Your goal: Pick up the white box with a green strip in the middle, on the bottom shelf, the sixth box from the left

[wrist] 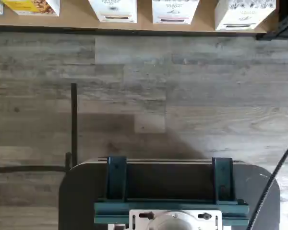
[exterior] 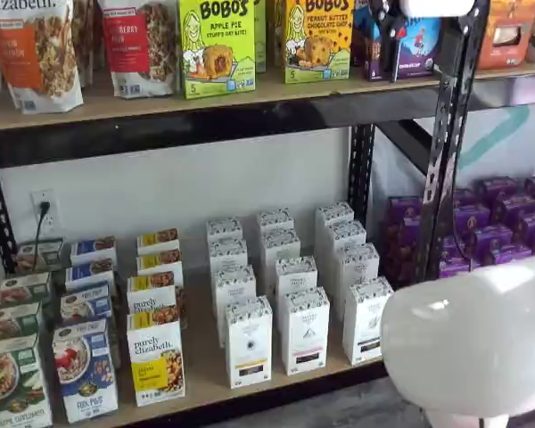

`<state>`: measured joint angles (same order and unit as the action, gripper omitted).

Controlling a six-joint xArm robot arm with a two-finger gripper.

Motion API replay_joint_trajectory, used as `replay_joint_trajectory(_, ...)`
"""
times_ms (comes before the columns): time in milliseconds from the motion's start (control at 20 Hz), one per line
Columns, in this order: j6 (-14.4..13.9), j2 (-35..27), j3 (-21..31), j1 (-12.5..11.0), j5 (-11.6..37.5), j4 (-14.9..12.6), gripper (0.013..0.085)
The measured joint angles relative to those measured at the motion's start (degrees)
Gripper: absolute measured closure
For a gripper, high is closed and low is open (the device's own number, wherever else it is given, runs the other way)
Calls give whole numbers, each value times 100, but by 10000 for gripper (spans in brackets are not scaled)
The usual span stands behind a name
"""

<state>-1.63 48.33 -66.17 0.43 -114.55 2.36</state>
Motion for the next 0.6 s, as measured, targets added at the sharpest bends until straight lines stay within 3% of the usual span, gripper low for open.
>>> replay_joint_trajectory(150, 166, 53, 55, -320, 70, 346, 130)
replay_joint_trajectory(300, 191, 74, 96, -340, 123, 375, 130)
replay_joint_trajectory(450, 130, 111, 194, -200, 241, 214, 130)
replay_joint_trajectory(600, 23, 216, 447, 53, 545, -182, 130)
